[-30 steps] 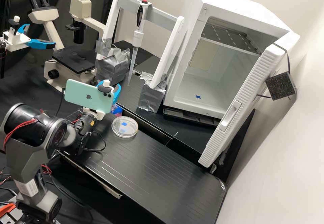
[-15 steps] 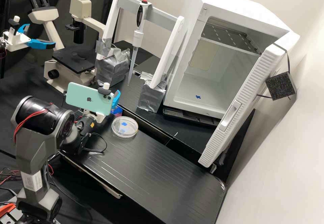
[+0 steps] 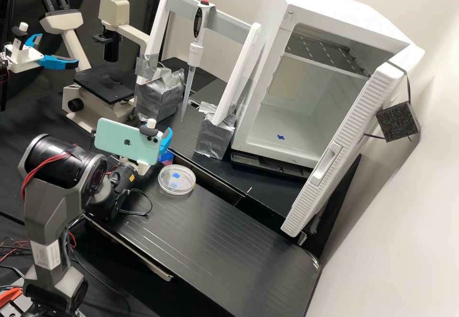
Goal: Close the bottle
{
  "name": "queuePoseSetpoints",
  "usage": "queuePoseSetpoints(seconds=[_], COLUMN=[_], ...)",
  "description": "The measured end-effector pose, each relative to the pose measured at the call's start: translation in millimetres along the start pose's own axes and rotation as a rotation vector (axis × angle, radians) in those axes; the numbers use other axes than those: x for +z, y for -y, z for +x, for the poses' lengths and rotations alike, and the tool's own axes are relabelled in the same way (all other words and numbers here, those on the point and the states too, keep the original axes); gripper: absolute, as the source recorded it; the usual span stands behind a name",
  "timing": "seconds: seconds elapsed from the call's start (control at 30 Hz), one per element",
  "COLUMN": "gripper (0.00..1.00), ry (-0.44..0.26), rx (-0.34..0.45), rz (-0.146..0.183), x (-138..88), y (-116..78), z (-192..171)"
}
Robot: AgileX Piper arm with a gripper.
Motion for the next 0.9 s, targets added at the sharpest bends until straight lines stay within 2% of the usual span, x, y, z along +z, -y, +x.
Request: queuePoseSetpoints(seconds=[0.23, 0.37, 0.57, 0.6, 0.9], gripper=[0.0, 0.0, 0.0, 1.0, 1.0], ry=[0.005, 0.029, 0.025, 0.025, 0.029], rx=[0.016, -0.002, -0.006, -0.006, -0.01], rz=[0.0, 0.0, -0.007, -0.007, -0.006], x=[1.8, 4.1, 4.6, 4.6, 4.7], y=[-3.2, -2.8, -3.4, -3.4, -2.8], z=[4.7, 6.6, 6.9, 6.9, 6.9])
